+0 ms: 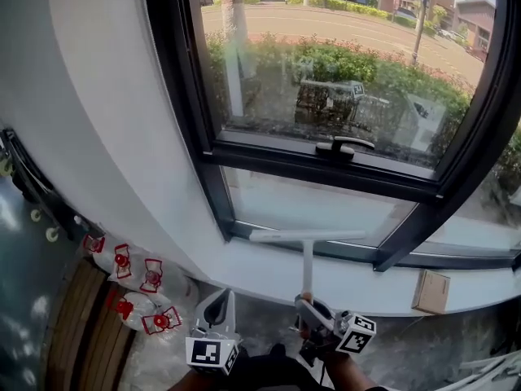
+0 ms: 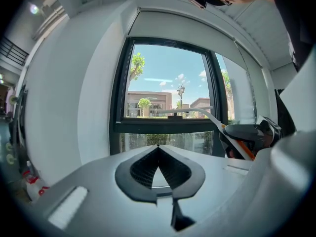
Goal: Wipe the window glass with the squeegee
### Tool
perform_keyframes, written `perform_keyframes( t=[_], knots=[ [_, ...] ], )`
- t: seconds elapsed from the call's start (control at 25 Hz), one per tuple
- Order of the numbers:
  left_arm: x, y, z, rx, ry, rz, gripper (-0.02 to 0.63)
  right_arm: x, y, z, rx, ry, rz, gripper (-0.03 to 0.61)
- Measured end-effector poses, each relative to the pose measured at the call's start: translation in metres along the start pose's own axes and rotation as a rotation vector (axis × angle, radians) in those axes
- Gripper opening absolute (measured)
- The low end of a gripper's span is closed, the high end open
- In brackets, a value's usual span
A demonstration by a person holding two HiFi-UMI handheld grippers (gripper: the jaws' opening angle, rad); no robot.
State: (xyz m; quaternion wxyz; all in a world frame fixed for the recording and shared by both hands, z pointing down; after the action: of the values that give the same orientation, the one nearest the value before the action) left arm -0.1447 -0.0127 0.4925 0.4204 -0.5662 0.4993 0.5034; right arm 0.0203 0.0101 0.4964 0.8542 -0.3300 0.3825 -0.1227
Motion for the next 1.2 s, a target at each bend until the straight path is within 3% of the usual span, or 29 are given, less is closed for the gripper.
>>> perform_keyframes(
  t=[0.32,0.64,0.88,1.2],
  knots=[
    [0.005,0.003,-0.045,-0.047,-0.012,0.002,0.017,0.016,-0.024,-0.006,-0.052,-0.029,0.037,0.04],
    [0.058,0.041,-0.106,-0.09,-0.103,0.01,0.017,0.046,-0.036,-0.072,-0.032,-0.05,0.112,0.04],
    [0.125,0.093,-0.146,-0.094,-0.225,-0.093,0.017,0.104,-0.038,-0.165,0.078,0.0,0.277,0.04],
    [0.226,0.124,-0.19,-0.107,-0.363,-0.105,0.017,0.201,0.003,-0.315,0.316,0.036,0.494,0.04]
  ],
)
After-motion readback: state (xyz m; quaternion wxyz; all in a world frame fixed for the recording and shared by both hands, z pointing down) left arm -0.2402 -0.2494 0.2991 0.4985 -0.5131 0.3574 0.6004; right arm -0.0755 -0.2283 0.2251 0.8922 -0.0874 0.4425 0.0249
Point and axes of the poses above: the fingertips, and each gripper's own axes: z backward along the fingers, y to its left, x out of its top, the point moved 1 cm from there along z, backward along the fingers, and after that the axes turned 14 degrees about x, right-handed, at the moved point
